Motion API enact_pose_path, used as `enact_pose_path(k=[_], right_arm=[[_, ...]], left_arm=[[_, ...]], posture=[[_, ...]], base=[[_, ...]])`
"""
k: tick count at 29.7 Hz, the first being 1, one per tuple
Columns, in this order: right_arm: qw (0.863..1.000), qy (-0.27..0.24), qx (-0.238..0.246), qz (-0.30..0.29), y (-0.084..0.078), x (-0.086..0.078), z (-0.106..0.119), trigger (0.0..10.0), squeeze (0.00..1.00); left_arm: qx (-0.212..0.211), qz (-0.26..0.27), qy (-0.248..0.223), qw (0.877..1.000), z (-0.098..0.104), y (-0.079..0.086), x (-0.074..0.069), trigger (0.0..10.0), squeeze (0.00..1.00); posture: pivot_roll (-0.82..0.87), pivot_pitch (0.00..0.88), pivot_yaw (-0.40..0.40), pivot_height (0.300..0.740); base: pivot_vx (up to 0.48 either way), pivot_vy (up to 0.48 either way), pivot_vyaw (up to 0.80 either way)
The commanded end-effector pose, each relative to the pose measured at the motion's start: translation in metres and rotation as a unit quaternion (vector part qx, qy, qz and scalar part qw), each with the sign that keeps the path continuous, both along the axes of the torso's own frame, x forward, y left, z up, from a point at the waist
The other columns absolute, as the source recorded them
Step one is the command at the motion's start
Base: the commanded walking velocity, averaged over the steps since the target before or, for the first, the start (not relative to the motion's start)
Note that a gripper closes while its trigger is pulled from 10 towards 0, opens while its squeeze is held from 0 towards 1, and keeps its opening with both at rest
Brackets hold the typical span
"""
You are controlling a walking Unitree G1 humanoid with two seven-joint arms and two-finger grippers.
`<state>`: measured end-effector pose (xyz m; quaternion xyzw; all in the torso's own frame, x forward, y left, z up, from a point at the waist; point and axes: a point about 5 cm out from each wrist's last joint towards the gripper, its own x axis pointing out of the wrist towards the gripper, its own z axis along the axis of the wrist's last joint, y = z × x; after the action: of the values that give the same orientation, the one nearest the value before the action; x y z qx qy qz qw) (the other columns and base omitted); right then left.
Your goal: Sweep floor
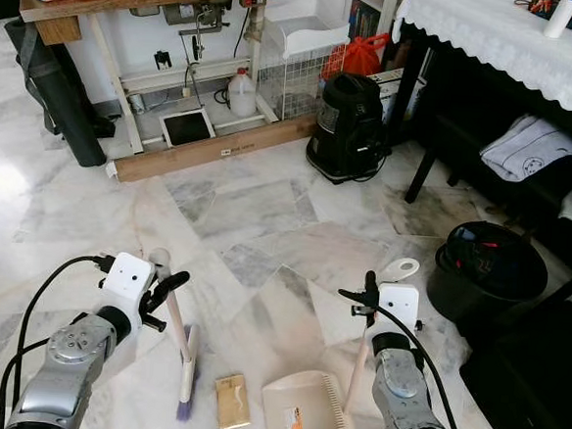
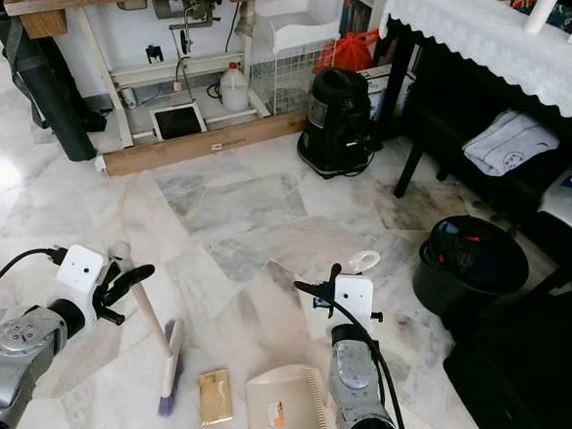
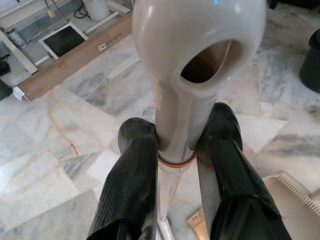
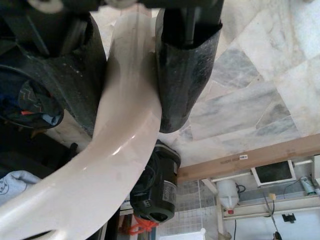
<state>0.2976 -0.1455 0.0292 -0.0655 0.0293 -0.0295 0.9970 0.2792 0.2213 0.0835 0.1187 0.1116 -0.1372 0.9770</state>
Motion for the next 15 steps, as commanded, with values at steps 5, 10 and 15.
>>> enact_pose_path(k=[5,10,15], right_arm=[[0.998,-0.033,-0.038,0.021,0.004,0.010,0.014,10.0,0.00],[0.999,-0.037,-0.037,0.005,0.003,0.012,0.016,10.0,0.00],[0.999,-0.028,-0.037,0.008,0.007,0.011,0.013,10.0,0.00]], left_arm=[[0.016,0.021,0.017,0.999,-0.007,0.007,-0.003,10.0,0.00],[0.029,0.022,0.007,0.999,-0.007,0.006,-0.003,10.0,0.00],[0.040,0.023,0.005,0.999,-0.008,0.006,-0.006,10.0,0.00]], posture=[[0.16,0.121,0.015,0.740],[0.17,0.125,0.014,0.740],[0.18,0.128,0.016,0.740]], base=[[0.000,0.000,0.00],[0.000,0.000,0.00],[0.000,0.000,0.00]])
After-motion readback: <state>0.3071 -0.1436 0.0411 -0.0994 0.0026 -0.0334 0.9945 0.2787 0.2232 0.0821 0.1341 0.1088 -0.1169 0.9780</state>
